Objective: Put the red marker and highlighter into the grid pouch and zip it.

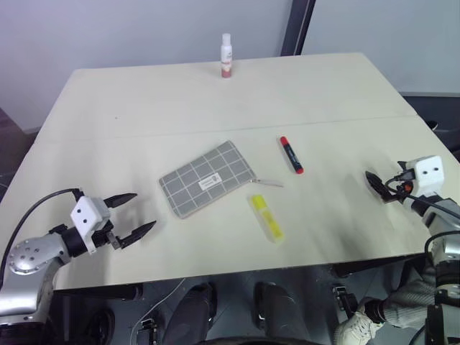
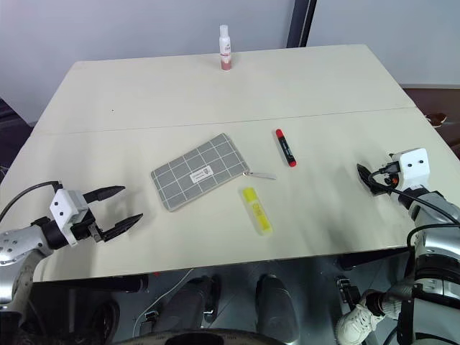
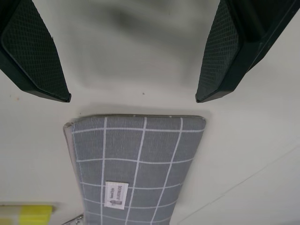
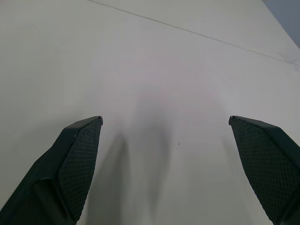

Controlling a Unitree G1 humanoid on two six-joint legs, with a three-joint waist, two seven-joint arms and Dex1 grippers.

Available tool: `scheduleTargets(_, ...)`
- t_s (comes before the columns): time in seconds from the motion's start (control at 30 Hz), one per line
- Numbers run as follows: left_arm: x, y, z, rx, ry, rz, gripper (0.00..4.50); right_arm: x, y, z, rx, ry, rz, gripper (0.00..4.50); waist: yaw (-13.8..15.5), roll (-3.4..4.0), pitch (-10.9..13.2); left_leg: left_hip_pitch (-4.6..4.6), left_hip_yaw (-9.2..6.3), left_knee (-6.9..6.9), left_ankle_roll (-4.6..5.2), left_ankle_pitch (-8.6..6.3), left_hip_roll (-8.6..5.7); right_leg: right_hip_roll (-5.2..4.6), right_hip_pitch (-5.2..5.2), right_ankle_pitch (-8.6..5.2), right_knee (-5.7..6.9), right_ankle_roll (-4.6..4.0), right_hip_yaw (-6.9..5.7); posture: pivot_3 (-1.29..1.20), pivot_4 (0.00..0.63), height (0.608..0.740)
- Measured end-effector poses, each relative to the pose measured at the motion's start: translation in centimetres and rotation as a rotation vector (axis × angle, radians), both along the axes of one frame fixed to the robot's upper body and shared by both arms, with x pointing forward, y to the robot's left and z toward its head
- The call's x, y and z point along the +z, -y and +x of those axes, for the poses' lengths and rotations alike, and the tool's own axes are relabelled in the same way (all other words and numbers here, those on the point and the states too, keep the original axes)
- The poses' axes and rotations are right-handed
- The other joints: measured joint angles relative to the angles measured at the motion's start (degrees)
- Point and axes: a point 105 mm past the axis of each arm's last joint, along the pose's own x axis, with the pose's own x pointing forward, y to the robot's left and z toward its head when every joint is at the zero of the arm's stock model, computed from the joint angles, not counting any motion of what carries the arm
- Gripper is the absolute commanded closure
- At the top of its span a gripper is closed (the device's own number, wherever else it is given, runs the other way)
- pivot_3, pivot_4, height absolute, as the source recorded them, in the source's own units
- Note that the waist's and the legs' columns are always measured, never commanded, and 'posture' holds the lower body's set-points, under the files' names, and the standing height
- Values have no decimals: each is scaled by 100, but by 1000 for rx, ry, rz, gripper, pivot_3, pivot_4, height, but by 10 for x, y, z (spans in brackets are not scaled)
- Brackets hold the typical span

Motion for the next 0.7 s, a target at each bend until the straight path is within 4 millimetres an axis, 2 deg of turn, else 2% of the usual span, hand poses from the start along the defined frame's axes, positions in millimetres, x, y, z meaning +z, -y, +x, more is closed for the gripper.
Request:
scheduleTargets(0.17,4,3,1,-12,38,-15,0,0,-3,0,24,-10,9,10,-3,0,0,2,8,0,1,0,6,4,-3,4,0,-6,6,0,150,740)
scheduleTargets(0.37,3,6,-1,-17,44,-27,0,8,-14,1,75,1,25,10,3,0,0,3,17,0,1,-1,15,9,-4,7,0,-11,11,0,150,740)
scheduleTargets(0.47,5,7,1,-19,55,-27,0,8,-23,1,105,2,65,783,10,0,0,2,25,3,1,-1,23,10,-3,8,0,-12,11,0,150,740)
scheduleTargets(0.57,9,6,2,-20,84,-24,0,13,-41,1,168,7,81,2226,7,0,0,2,27,2,1,-1,27,12,-5,8,1,-12,17,0,150,740)
scheduleTargets(0.63,14,5,7,-12,119,-20,0,26,-67,5,242,41,93,3301,-15,0,0,2,30,2,1,-1,38,21,-9,8,1,-11,22,0,150,740)
scheduleTargets(0.7,18,5,11,-6,155,-8,0,39,-104,10,339,84,113,4339,-39,0,0,4,30,2,0,-2,51,34,-9,8,1,-12,25,0,150,740)
